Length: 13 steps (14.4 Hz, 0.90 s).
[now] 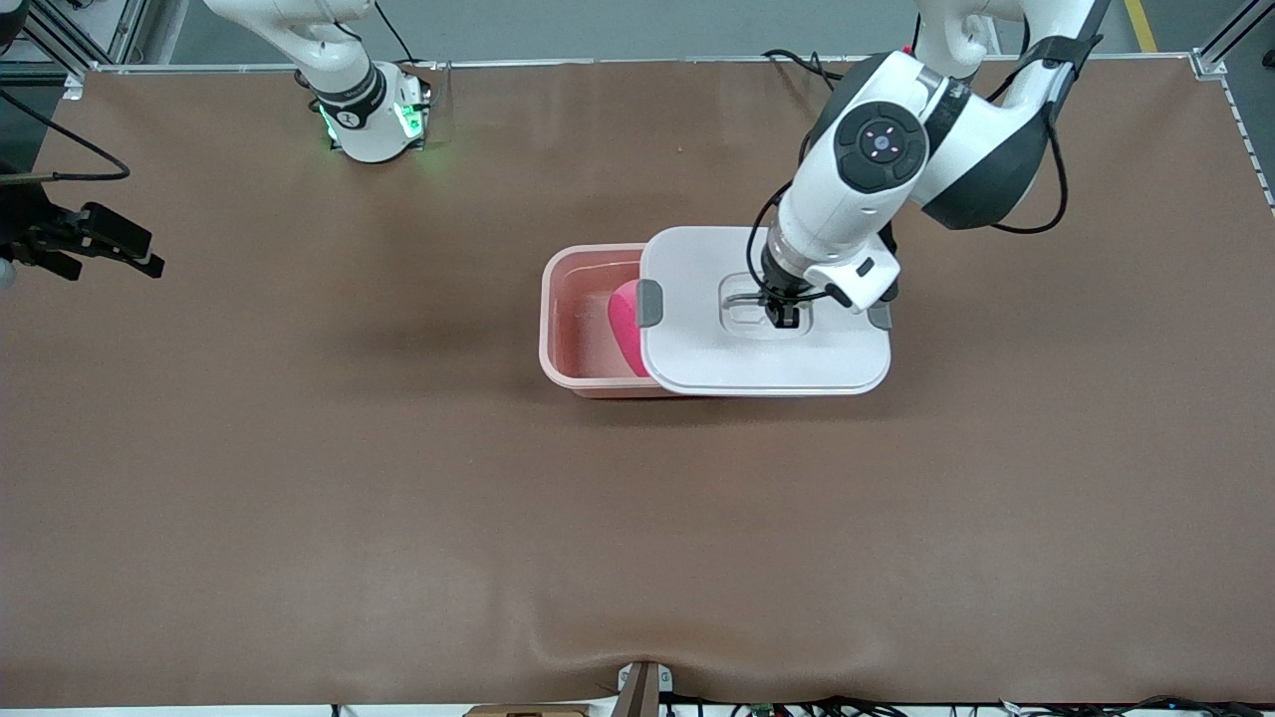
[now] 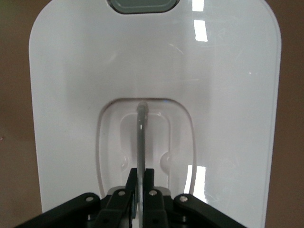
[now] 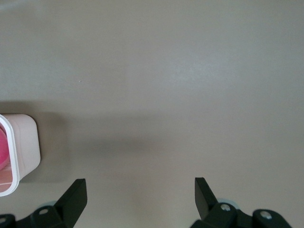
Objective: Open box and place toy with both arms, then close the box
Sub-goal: 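Carry the lid over the box and lower it with the left gripper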
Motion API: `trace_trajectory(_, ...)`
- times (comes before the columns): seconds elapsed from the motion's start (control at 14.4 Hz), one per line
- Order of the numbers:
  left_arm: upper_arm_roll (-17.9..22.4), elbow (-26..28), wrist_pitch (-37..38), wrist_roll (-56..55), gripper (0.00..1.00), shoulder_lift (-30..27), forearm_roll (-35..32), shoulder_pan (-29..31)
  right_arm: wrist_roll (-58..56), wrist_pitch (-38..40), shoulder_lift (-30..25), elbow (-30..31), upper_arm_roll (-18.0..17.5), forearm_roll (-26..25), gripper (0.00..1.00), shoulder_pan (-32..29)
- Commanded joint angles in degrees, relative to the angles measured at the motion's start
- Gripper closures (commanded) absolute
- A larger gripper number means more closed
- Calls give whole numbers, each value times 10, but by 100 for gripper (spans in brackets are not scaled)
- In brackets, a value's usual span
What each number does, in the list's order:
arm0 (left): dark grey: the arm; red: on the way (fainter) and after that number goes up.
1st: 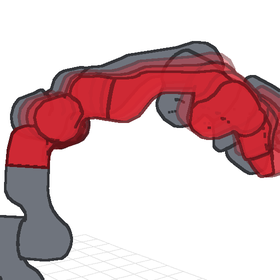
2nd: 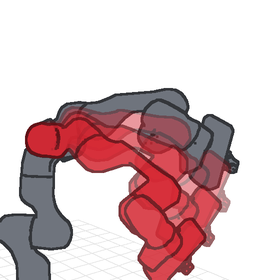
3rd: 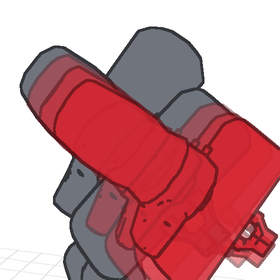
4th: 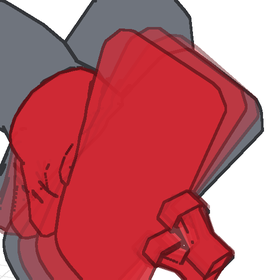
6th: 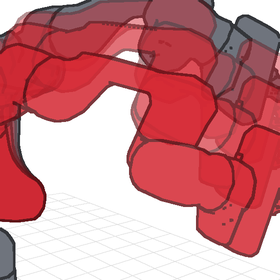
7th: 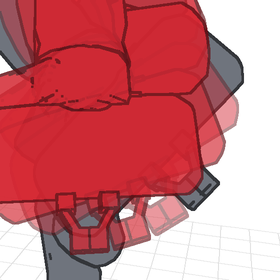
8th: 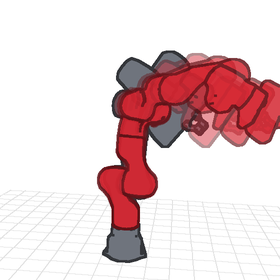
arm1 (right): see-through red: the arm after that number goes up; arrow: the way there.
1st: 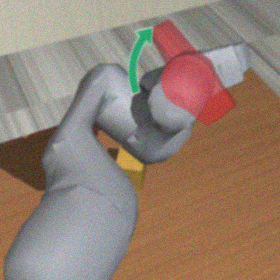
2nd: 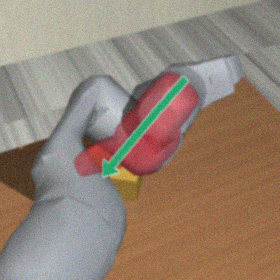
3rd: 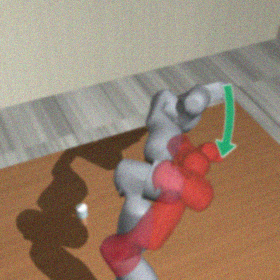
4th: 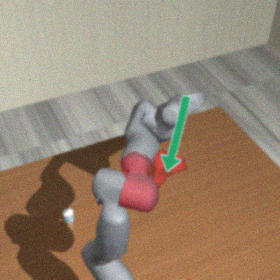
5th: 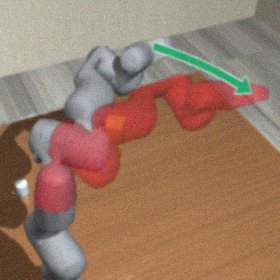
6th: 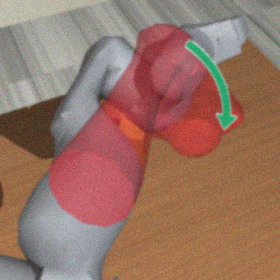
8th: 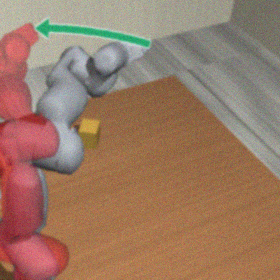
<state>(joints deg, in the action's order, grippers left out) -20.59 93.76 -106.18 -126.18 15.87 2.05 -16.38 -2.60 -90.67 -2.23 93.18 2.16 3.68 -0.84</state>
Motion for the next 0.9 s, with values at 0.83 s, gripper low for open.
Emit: trace_trajectory(0.83, 6, -105, -13, -119, 100, 118, -50, -115, 36, 54, 0, -31, 3, -25, 0, 15)
